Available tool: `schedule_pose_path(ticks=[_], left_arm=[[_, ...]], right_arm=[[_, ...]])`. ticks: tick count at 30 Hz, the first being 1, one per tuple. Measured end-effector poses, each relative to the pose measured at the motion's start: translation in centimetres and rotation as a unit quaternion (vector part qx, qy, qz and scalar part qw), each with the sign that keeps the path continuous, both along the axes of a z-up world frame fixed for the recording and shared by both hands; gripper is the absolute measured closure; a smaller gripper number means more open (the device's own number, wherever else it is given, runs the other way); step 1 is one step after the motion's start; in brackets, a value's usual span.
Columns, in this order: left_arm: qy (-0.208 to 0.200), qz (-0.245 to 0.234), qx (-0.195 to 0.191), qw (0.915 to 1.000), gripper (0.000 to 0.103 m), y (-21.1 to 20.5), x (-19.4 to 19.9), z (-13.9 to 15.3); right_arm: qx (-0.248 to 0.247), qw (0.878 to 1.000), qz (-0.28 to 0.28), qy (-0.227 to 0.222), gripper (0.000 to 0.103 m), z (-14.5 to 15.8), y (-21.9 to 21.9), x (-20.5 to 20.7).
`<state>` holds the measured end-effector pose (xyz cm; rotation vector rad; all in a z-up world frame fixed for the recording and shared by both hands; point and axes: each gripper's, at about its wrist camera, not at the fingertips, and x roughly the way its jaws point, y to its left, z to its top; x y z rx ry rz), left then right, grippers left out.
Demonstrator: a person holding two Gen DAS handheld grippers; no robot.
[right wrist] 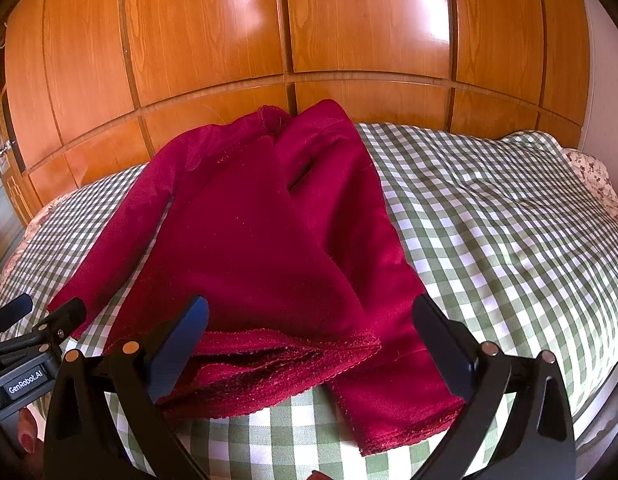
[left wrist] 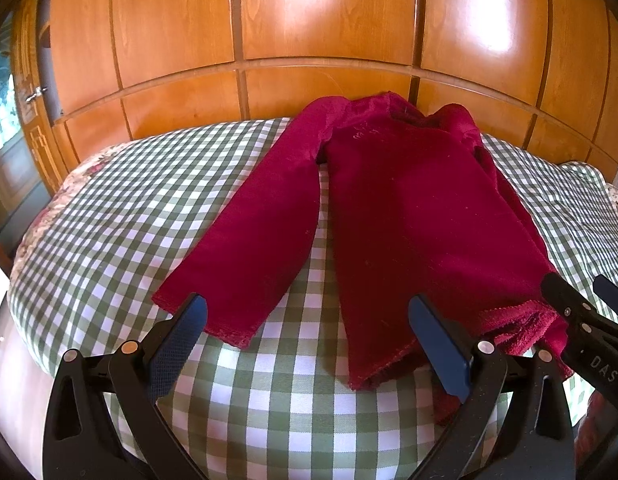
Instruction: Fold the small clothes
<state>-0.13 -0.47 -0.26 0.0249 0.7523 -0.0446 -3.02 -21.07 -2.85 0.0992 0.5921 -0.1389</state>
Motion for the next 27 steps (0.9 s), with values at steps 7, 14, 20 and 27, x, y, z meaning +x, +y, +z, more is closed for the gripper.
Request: schedule_pose_path(ticks=[7, 14, 20, 27], left_arm=[[0.006, -0.003, -0.002, 1.0, 0.004, -0.04, 0.13, -0.14], [0.009, -0.004, -0.005, 0.9999, 0.004, 0.09, 0.18, -0.24], [0.01, -0.008, -0.007, 0.9999, 0.004, 0.03, 0.14, -0.35], [0.014, -0.016, -0.015, 0.9997, 0.004, -0.01, 0.09, -0.56]], right_arm=[[0.001, 1.0, 0.002, 0.004, 0.002, -0.11, -0.04, 0.1], [0.001, 1.0, 0.003, 0.004, 0.002, -0.07, 0.0, 0.17], [0.001, 1.0, 0.003, 0.002, 0.002, -0.16, -0.05, 0.07], [0.002, 1.0, 0.004, 0.006, 0.002, -0.16, -0.11, 0.16]])
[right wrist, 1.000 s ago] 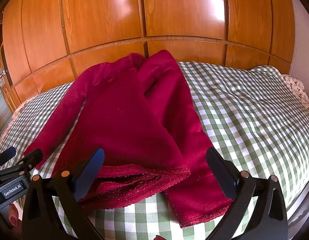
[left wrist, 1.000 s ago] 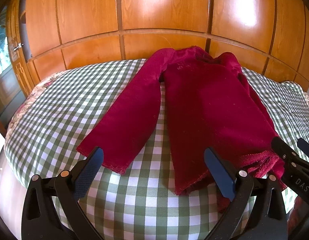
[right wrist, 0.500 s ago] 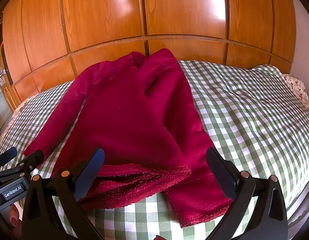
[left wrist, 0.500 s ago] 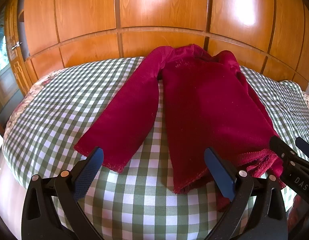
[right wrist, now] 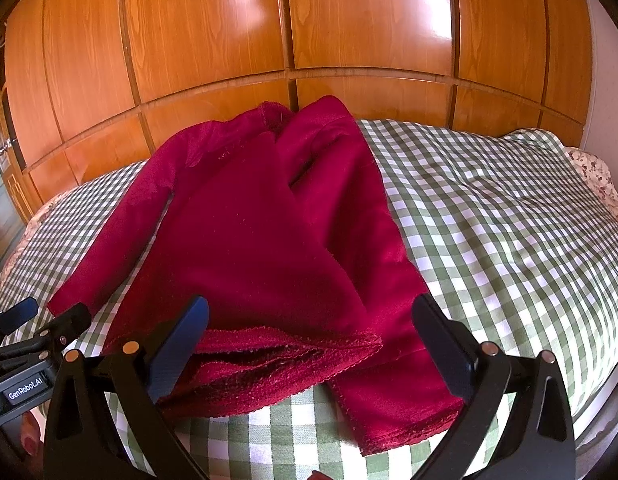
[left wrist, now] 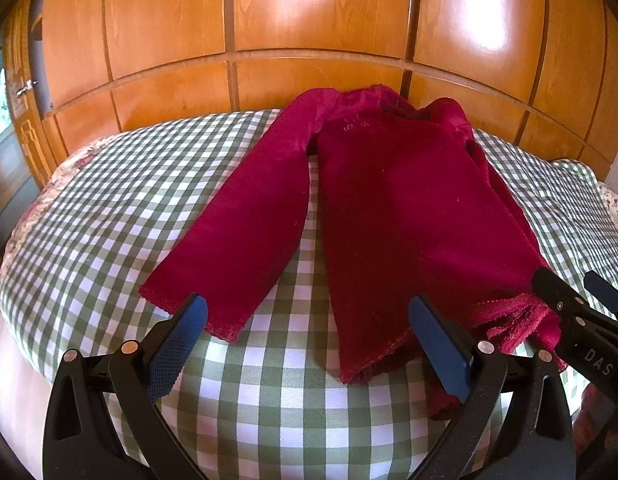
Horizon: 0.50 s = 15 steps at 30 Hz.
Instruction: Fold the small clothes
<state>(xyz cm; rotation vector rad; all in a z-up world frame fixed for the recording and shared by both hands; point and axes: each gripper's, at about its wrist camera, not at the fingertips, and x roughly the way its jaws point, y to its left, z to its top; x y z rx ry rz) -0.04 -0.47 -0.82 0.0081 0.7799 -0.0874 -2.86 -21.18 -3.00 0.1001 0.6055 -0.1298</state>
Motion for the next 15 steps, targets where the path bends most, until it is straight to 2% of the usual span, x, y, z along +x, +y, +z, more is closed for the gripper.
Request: schedule_pose_path(ticks=[9, 15], left_arm=[[0.008, -0.003, -0.008, 0.9999, 0.004, 0.2, 0.2, -0.2], [0.039, -0.026, -0.033, 0.9984, 0.004, 0.6, 1.2, -1.4]], right_arm=[[0.002, 1.0, -0.001, -0.004, 0.002, 0.0, -0.1, 0.0], [0.004, 1.0, -0.004, -0.011, 0.002, 0.1, -0.4, -0.1]])
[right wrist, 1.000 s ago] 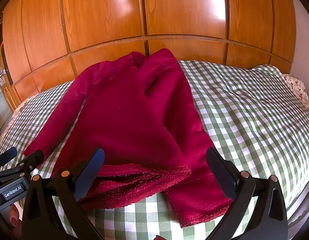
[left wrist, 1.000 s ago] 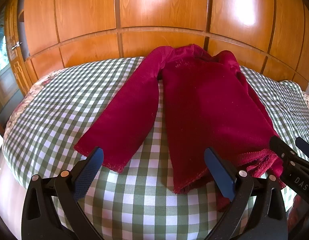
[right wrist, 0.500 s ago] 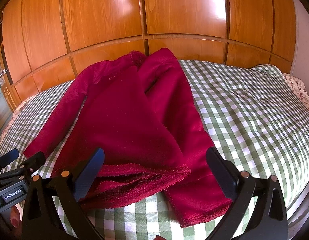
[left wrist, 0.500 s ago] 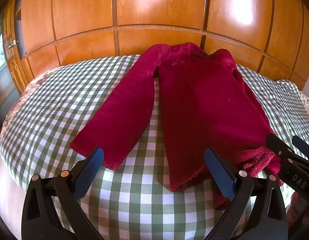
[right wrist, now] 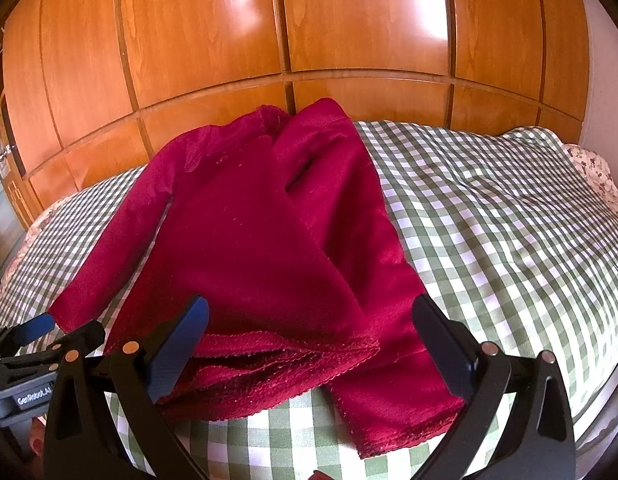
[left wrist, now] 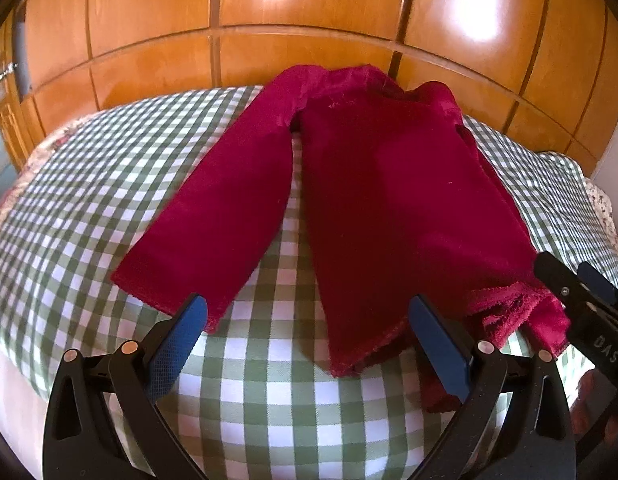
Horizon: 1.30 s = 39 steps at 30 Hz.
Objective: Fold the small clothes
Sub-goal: 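Grasp the sweater sleeve cuff with the left gripper and lift it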
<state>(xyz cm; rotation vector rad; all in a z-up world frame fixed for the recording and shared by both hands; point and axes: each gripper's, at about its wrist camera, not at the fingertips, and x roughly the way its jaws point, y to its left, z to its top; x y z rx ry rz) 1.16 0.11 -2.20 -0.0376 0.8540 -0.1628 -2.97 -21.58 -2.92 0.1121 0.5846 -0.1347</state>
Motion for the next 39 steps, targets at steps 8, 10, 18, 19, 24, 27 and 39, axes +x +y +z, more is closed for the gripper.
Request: schedule_pose_path(ticks=[8, 10, 18, 19, 24, 27, 39], left_arm=[[-0.036, 0.058, 0.028, 0.9973, 0.004, 3.5, 1.3, 0.0], [-0.042, 0.079, 0.047, 0.9948, 0.004, 4.4, 1.7, -0.1], [0.0, 0.147, 0.018, 0.989, 0.008, 9.9, 3.8, -2.6], [0.007, 0.144, -0.003, 0.9896, 0.025, 10.4, 4.0, -3.1], [0.007, 0.136, -0.032, 0.9902, 0.047, 10.8, 4.2, -4.2], [0.006, 0.115, -0.03, 0.9929, 0.075, 10.0, 4.2, -4.1], [-0.034, 0.078, 0.001, 0.9964, 0.095, 10.1, 5.5, -1.0]], right_arm=[[0.002, 1.0, 0.001, -0.011, 0.002, 0.1, -0.2, -0.2], [0.002, 1.0, 0.0, -0.016, 0.002, 0.2, -0.3, -0.3], [0.019, 0.995, -0.06, -0.073, 0.002, 1.3, -3.1, -1.2], [0.019, 0.994, -0.073, -0.078, 0.002, 1.4, -3.7, -1.1], [0.007, 0.991, -0.114, -0.07, 0.002, 1.1, -6.2, 0.3], [-0.001, 0.988, -0.138, -0.064, 0.002, 0.6, -7.4, 1.1], [-0.026, 0.987, -0.15, 0.051, 0.002, -4.3, -10.1, 6.5]])
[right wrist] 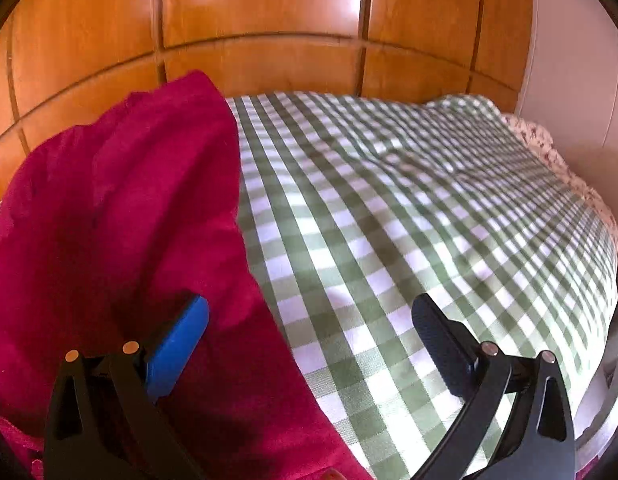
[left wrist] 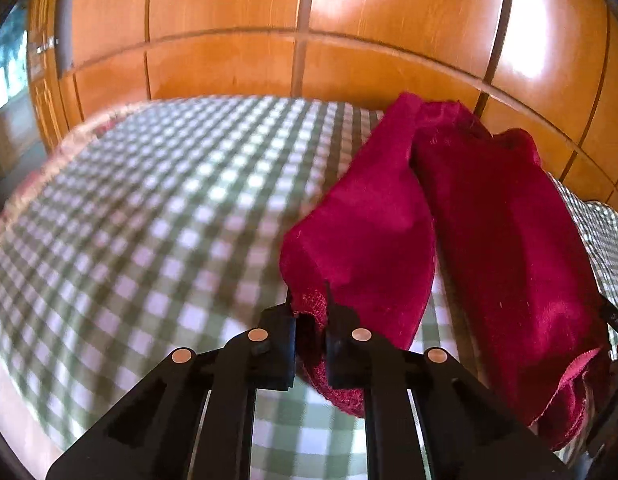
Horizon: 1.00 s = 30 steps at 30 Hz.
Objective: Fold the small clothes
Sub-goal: 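Grasp the sweater sleeve cuff with the left gripper and lift it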
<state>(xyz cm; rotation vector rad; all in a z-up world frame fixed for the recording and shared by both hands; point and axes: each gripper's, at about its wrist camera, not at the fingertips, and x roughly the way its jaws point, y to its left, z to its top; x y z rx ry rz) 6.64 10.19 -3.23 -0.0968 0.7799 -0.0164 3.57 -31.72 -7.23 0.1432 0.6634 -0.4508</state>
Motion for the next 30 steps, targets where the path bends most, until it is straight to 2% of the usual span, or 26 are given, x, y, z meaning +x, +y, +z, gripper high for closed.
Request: schedule_pose_path(ticks=[4, 8, 15, 20, 27, 29, 30], left_arm=[[-0.008, 0.024, 0.019, 0.9995, 0.095, 2.4, 1.0, 1.1], [-0.02, 0.056, 0.066, 0.996, 0.095, 5.5, 2.7, 1.8], [-0.025, 0.108, 0.157, 0.9814, 0.095, 11.2, 8.6, 2.7], [-0.02, 0.131, 0.208, 0.9689, 0.095, 13.3, 12.9, 3.1], [0.028, 0.155, 0.232, 0.9599, 0.094, 14.5, 17.5, 1.3], [0.059, 0.168, 0.228, 0.9573, 0.088, 14.9, 18.3, 0.2], [0.071, 0.18, 0.216, 0.957, 0.077, 15.2, 18.5, -0.3]], right_arm=[[0.014, 1.0, 0.001, 0.004, 0.002, -0.5, -0.3, -0.2], [0.03, 1.0, 0.003, 0.003, 0.002, -0.5, -0.4, -0.2], [0.043, 0.999, 0.006, 0.004, 0.002, -0.7, -0.5, 0.0], [0.054, 0.998, 0.01, 0.005, 0.002, -1.0, -0.7, 0.1], [0.06, 0.998, 0.012, 0.004, 0.002, -1.1, -0.9, 0.1], [0.061, 0.998, 0.012, 0.003, 0.002, -1.1, -0.9, 0.2], [0.061, 0.998, 0.012, 0.004, 0.002, -1.1, -0.9, 0.2]])
